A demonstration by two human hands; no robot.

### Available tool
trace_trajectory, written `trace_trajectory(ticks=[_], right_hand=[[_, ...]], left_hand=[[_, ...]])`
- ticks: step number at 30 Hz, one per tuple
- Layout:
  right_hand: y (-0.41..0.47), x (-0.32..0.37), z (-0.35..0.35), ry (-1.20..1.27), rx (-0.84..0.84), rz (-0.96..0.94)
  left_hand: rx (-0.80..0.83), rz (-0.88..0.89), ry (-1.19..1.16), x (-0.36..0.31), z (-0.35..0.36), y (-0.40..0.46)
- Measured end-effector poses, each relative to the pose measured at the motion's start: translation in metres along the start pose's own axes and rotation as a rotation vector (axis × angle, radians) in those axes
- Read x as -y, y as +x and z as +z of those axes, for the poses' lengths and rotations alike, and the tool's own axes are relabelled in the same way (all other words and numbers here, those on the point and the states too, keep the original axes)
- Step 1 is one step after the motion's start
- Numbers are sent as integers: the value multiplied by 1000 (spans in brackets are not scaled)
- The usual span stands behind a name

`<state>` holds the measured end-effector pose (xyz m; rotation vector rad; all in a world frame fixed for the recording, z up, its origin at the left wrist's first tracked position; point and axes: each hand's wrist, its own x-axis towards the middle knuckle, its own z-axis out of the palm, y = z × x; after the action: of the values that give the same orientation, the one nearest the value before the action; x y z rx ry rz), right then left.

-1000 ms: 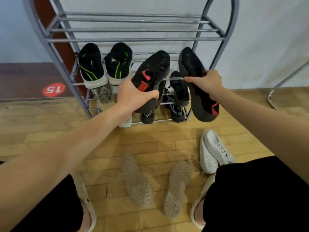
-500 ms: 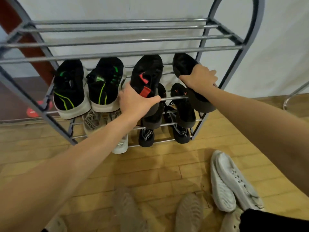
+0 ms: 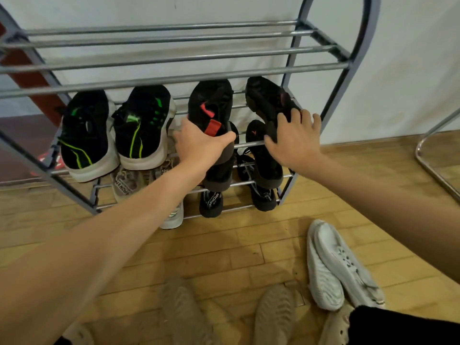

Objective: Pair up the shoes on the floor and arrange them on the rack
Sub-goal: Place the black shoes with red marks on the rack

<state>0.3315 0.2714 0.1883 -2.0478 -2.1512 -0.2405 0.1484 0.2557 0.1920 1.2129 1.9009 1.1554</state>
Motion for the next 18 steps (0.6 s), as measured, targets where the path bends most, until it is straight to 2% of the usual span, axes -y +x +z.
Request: trace_trajectory(ticks=[2,7,13,18], right_hand=[[-17,-13,4,52,-42,-74],[-28,-35,6,55,-9,-229],[-34,-32,4,-84,-31,-194],[-29,-23,0,-134,-20,-157]], left_hand=[[7,1,8,-5,8,2],[-29,22,95,-22,34,10],[53,-56,230,-29,58,4],[165,55,151,-13,43,3]])
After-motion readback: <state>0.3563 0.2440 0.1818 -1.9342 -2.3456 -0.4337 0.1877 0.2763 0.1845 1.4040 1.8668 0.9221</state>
